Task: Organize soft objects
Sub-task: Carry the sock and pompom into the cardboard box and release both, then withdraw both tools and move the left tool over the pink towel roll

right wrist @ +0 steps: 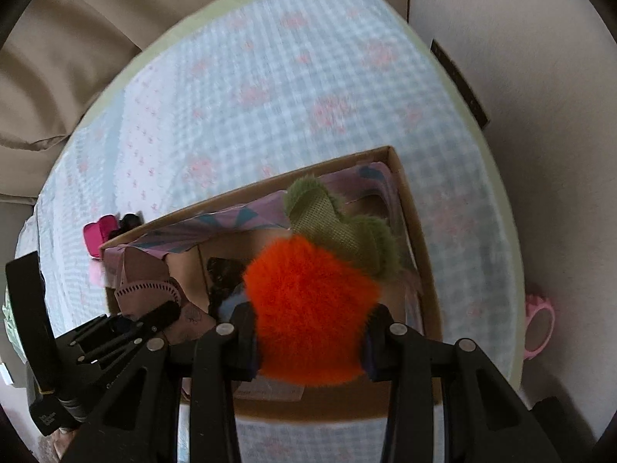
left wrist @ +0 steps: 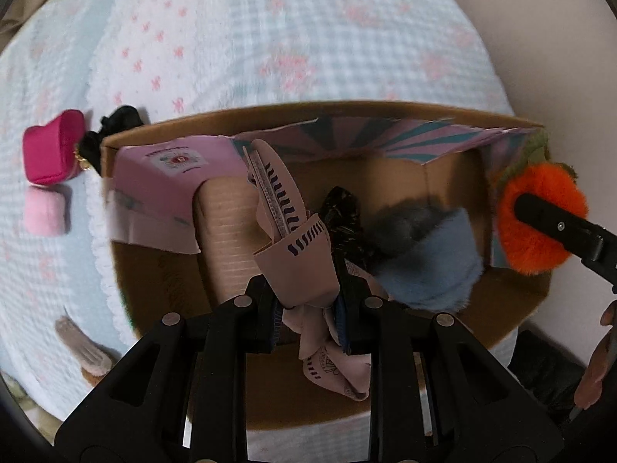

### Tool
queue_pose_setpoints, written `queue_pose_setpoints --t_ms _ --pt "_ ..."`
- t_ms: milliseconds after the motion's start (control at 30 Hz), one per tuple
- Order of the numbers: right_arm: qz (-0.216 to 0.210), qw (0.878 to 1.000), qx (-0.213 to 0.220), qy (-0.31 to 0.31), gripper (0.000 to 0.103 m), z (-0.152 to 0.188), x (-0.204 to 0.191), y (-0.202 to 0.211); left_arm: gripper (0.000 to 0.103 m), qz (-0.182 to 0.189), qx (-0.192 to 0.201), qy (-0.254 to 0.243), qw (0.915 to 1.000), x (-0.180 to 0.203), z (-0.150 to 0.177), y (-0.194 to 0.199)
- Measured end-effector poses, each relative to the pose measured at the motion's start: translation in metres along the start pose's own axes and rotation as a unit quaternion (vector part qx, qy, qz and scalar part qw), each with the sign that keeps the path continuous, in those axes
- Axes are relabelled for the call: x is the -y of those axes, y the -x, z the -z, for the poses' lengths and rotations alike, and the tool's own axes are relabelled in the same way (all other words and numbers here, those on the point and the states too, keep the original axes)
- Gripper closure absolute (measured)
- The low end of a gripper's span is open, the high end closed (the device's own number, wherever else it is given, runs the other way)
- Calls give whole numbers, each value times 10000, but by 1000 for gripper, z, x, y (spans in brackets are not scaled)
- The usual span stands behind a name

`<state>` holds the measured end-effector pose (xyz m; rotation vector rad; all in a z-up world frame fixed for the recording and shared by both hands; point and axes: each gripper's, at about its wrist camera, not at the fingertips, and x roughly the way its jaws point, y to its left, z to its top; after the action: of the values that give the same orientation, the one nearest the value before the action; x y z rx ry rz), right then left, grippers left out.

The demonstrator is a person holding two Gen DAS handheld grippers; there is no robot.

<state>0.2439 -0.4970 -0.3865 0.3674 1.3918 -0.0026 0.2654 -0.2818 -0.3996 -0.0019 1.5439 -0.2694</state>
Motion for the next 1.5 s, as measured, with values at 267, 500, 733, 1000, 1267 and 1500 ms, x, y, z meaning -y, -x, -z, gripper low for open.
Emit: queue_pose_setpoints --t_ms 267,500,733,1000,1267,1500 --pt "-194 9994 -285 -77 47 -14 1 -25 6 -100 55 -480 9988 12 -10 6" --pt "-211 9996 191 22 0 -12 0 -19 0 -356 286 -721 9964 11 2 13" --pt "-176 9995 244 121 0 -7 -5 -14 0 -272 404 -574 9972 10 10 27" --pt "25 9977 526 420 0 4 -21 24 0 -299 844 -568 9944 7 25 77" --pt "49 9901 1228 685 0 28 -57 98 0 -253 1585 -445 9860 -11 62 163" --pt "-14 9778 1900 884 0 69 -103 167 0 -221 2206 -298 9747 -42 109 238"
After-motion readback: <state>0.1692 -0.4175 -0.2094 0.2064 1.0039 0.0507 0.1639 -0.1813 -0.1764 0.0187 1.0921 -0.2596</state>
